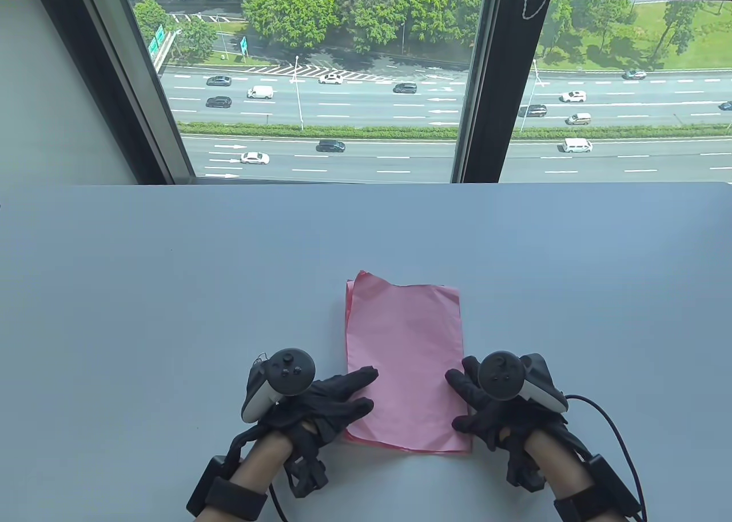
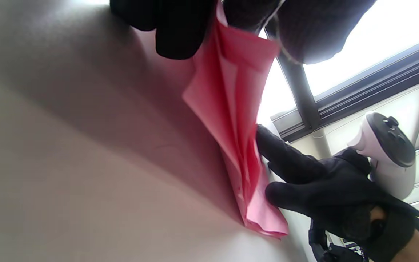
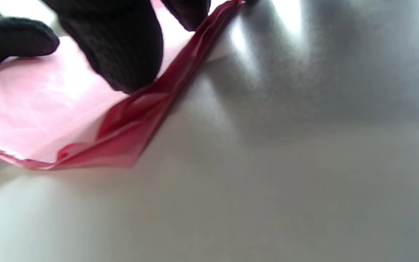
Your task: Clip paper with binder clip (Left hand to clip)
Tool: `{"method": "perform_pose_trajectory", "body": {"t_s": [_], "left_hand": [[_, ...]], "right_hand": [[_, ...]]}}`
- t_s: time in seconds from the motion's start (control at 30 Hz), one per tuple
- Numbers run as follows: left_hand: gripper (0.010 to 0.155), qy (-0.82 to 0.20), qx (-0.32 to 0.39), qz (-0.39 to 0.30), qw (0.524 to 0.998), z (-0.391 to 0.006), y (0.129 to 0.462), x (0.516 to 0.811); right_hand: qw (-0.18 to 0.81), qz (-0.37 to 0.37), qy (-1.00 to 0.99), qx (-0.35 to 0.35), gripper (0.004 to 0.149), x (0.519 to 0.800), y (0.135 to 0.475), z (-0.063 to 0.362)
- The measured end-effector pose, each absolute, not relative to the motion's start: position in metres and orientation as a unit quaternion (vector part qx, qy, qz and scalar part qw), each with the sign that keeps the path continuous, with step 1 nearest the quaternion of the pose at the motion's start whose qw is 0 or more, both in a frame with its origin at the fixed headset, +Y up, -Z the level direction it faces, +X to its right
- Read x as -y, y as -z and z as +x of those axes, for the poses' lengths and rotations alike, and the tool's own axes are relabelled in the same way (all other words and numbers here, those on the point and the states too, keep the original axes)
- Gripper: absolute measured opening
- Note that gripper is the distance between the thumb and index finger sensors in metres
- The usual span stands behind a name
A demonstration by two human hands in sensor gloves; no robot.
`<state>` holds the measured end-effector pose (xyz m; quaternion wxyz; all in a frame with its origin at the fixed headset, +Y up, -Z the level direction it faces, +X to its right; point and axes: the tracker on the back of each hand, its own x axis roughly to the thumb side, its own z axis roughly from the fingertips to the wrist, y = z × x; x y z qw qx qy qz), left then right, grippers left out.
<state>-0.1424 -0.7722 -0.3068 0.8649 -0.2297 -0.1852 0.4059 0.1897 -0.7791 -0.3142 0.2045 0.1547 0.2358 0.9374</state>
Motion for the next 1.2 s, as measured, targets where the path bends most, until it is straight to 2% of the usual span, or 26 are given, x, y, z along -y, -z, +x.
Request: {"method": "perform_pose_trajectory", "body": {"t_s": [0.13,0.23,0.43,0.5,0.57,0.73,0.83,0.97,1.2], "left_hand": [[0.064,-0.397,0.162,-0.189,0.883,-0.142,0.306,0.768],[0.063,-0.41,0.141,-0.165,0.886,-0.146,0.307,0.765],[0.065,-0.483,0.099,-0.171,0.853,-0.156,0.309,0.768],[0.066,-0.556,0.063,-0.183,0.809,-0.16,0.308,0.773],[0.067,-0.593,0.04,-0.179,0.784,-0.163,0.309,0.775],[0.069,-0.65,0.014,-0.164,0.742,-0.17,0.309,0.776],[0.069,-0.674,0.012,-0.167,0.719,-0.171,0.309,0.778],[0.069,-0.701,0.012,-0.172,0.692,-0.168,0.308,0.781],[0.069,-0.751,0.012,-0.157,0.642,-0.167,0.308,0.784]], "right_hand": [[0.251,0.158,-0.927,-0.232,0.082,0.772,0.317,0.198],[0.289,0.142,-0.931,-0.172,0.08,0.759,0.317,0.207],[0.329,0.113,-0.928,-0.132,0.079,0.749,0.315,0.22],[0.344,0.099,-0.92,-0.162,0.079,0.753,0.316,0.221],[0.36,0.09,-0.909,-0.192,0.081,0.755,0.316,0.223],[0.423,0.077,-0.876,-0.221,0.087,0.762,0.316,0.223],[0.486,0.07,-0.832,-0.258,0.089,0.771,0.315,0.219],[0.555,0.026,-0.788,-0.264,0.098,0.78,0.314,0.215],[0.573,0.023,-0.758,-0.309,0.094,0.79,0.316,0.216]]}}
